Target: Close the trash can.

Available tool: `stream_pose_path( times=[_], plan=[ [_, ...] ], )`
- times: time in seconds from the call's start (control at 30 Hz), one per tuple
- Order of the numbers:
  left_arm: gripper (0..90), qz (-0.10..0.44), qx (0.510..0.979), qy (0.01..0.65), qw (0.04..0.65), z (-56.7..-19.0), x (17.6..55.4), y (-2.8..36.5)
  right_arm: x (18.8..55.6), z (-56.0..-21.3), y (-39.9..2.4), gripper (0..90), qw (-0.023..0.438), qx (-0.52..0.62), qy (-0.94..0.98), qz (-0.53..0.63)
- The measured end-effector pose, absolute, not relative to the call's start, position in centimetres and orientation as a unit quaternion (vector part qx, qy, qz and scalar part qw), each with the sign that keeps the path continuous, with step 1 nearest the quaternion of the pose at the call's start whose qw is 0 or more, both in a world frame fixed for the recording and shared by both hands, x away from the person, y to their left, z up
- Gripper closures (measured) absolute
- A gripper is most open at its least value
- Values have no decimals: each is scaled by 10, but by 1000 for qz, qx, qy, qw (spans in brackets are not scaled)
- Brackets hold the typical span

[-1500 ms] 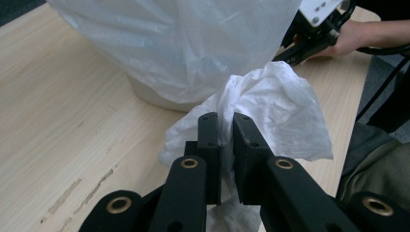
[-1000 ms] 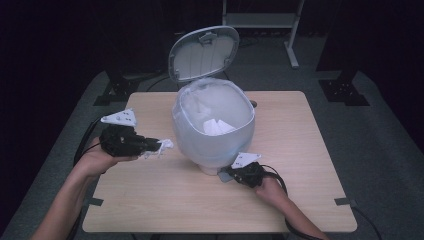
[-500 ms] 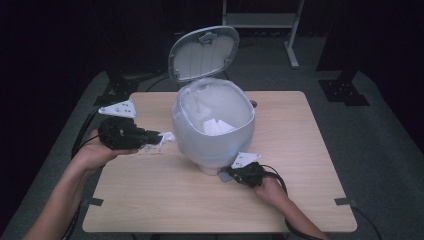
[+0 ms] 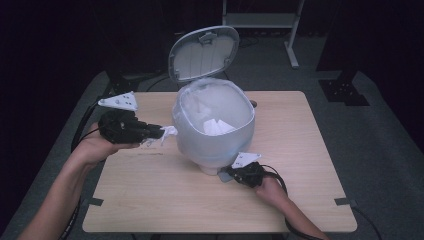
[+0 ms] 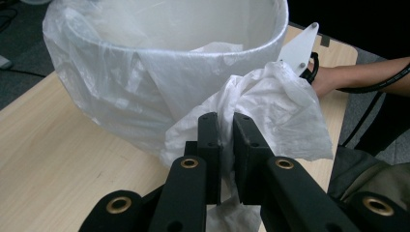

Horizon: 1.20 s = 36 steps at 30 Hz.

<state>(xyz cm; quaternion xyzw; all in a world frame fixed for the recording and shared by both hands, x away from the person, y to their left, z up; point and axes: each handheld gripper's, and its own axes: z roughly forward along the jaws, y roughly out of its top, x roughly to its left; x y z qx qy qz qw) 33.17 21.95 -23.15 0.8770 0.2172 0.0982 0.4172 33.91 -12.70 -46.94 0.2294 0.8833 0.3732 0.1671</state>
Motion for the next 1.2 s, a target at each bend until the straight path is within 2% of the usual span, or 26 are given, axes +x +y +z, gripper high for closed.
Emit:
stream_pose_path(
  times=[1.2],
  plan=[
    [832,104,886,194,408,-191,353,178,340,-470,-129,860,164,225,882,380]
  ],
)
